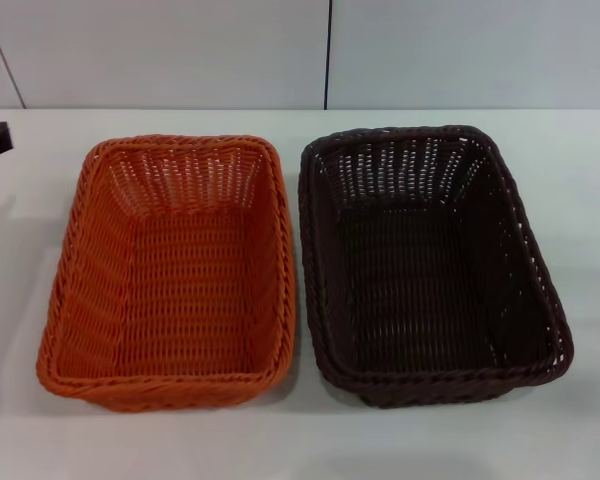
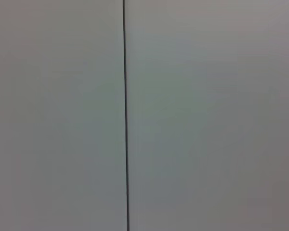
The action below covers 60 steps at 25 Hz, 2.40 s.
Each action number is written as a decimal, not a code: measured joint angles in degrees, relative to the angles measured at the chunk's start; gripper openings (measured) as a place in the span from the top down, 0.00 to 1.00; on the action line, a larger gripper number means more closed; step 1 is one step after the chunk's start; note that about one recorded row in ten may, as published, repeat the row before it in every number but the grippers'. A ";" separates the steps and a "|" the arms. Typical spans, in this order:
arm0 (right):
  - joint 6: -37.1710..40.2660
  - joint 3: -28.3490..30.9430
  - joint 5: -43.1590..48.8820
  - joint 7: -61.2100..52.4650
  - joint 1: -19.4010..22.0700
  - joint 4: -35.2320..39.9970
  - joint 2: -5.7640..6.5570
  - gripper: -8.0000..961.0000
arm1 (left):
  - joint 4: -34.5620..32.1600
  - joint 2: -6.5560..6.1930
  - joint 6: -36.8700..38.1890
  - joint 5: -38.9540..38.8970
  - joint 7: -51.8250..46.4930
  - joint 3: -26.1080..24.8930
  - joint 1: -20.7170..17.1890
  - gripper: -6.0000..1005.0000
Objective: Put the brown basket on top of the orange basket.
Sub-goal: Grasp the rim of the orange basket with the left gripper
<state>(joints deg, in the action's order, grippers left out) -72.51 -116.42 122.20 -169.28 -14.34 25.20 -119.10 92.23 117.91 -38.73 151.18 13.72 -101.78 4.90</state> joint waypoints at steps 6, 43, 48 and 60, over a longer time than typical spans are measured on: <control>0.26 -0.03 -0.03 0.00 -0.57 0.61 0.03 0.38 | 1.15 0.13 -15.88 0.70 -0.27 -2.02 5.31 0.22; -0.34 -0.30 0.51 0.01 -0.27 0.48 0.16 0.38 | -5.91 0.22 -32.04 14.35 -4.54 9.65 14.35 0.43; -0.94 -0.38 0.58 0.01 0.00 0.24 0.08 0.38 | -3.40 0.07 -32.28 14.35 -4.09 10.88 13.16 0.52; -2.64 -0.66 0.50 0.01 0.82 0.47 -0.16 0.38 | 1.01 -0.08 -36.36 14.33 6.83 9.24 14.19 0.69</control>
<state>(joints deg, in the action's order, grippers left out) -75.15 -117.08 122.70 -169.27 -13.53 25.67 -119.26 93.25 117.83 -75.09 165.50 20.54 -92.54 19.09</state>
